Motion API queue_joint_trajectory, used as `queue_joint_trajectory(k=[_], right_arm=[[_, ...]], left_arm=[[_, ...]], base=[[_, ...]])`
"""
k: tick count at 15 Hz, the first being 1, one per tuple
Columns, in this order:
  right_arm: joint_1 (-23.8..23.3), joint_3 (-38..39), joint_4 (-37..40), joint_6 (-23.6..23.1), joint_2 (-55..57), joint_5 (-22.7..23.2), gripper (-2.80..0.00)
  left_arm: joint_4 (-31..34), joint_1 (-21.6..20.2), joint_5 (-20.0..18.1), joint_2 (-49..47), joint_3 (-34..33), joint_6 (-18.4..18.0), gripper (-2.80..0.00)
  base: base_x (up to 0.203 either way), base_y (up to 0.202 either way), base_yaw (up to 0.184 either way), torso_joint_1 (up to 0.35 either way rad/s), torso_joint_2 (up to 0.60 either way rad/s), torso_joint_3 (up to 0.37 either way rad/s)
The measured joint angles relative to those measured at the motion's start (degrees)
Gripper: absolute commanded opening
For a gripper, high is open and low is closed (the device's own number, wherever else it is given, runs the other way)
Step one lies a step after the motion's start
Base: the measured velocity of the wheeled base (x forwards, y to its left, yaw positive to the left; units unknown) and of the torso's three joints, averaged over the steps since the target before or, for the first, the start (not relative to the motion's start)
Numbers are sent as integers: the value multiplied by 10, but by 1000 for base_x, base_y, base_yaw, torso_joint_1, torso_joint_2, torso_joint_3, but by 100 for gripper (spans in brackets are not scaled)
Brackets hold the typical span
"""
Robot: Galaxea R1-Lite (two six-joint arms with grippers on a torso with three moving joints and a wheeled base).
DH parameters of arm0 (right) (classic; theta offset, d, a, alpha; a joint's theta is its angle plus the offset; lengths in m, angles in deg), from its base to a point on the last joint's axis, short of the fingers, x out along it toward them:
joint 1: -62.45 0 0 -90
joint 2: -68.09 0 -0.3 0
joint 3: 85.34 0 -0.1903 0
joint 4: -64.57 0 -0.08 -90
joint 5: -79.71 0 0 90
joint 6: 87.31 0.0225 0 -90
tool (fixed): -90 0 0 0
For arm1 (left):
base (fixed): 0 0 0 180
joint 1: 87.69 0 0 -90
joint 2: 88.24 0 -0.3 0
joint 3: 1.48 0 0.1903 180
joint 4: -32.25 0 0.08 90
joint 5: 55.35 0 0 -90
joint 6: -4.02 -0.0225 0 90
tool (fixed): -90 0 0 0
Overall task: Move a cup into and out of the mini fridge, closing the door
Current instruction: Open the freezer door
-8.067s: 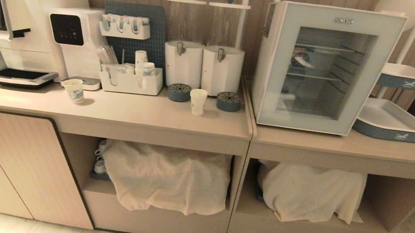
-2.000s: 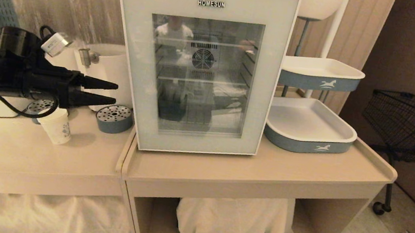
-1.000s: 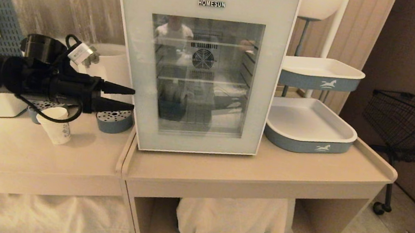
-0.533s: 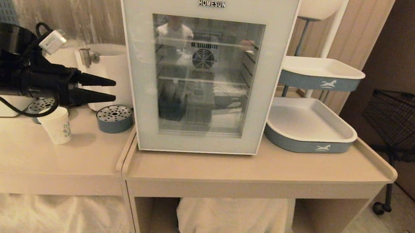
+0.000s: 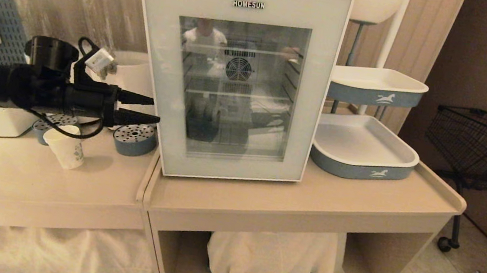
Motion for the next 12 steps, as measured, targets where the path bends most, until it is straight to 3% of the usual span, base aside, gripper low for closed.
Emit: queue_joint_trajectory(k=[6, 12], right_arm=[[1, 0, 1, 0, 0, 0, -280], [0, -1, 2, 0, 0, 0, -280]], left_arm=[[-4, 11, -12, -21, -3, 27, 0], [1, 13, -56, 13, -39, 42, 0]], base=[[0, 0, 0, 0, 0, 0], [0, 0, 0, 0, 0, 0]])
